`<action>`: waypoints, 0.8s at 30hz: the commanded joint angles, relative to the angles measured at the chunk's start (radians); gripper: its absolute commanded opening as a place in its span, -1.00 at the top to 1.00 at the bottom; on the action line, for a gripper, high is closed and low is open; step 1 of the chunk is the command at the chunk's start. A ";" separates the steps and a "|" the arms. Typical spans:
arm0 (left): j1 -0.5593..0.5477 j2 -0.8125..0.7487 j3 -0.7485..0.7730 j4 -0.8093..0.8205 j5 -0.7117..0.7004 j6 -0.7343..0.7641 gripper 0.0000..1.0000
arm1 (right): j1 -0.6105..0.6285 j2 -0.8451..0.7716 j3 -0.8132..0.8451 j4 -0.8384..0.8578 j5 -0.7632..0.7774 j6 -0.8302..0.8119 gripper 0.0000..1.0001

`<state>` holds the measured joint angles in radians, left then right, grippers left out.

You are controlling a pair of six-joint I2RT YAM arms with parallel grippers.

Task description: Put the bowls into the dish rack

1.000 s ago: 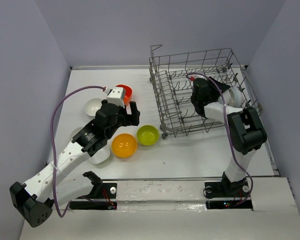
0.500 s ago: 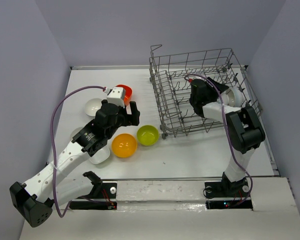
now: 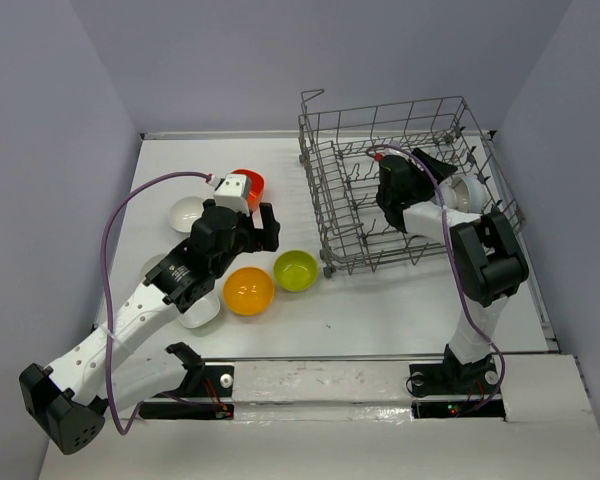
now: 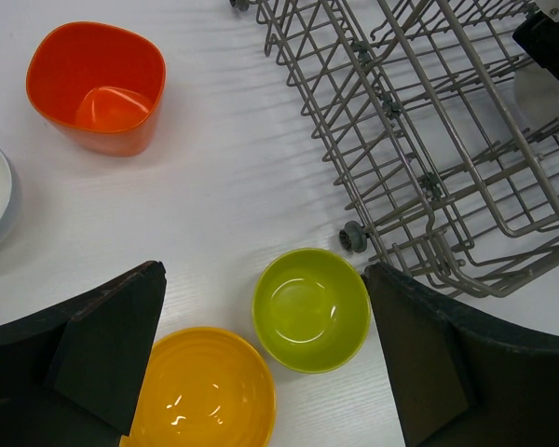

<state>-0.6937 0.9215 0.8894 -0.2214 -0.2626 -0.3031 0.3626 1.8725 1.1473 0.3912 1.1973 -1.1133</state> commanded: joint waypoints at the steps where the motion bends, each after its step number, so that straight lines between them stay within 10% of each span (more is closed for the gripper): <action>1: -0.004 0.004 -0.015 0.025 -0.020 0.013 -0.98 | 0.019 0.001 0.052 0.026 0.018 0.020 -0.61; 24: 0.026 0.023 -0.012 0.010 -0.069 0.012 -0.98 | 0.081 -0.153 0.276 -0.603 -0.191 0.585 -0.71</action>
<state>-0.6777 0.9424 0.8894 -0.2291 -0.2977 -0.3027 0.4362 1.7790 1.3605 -0.0887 1.0626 -0.6598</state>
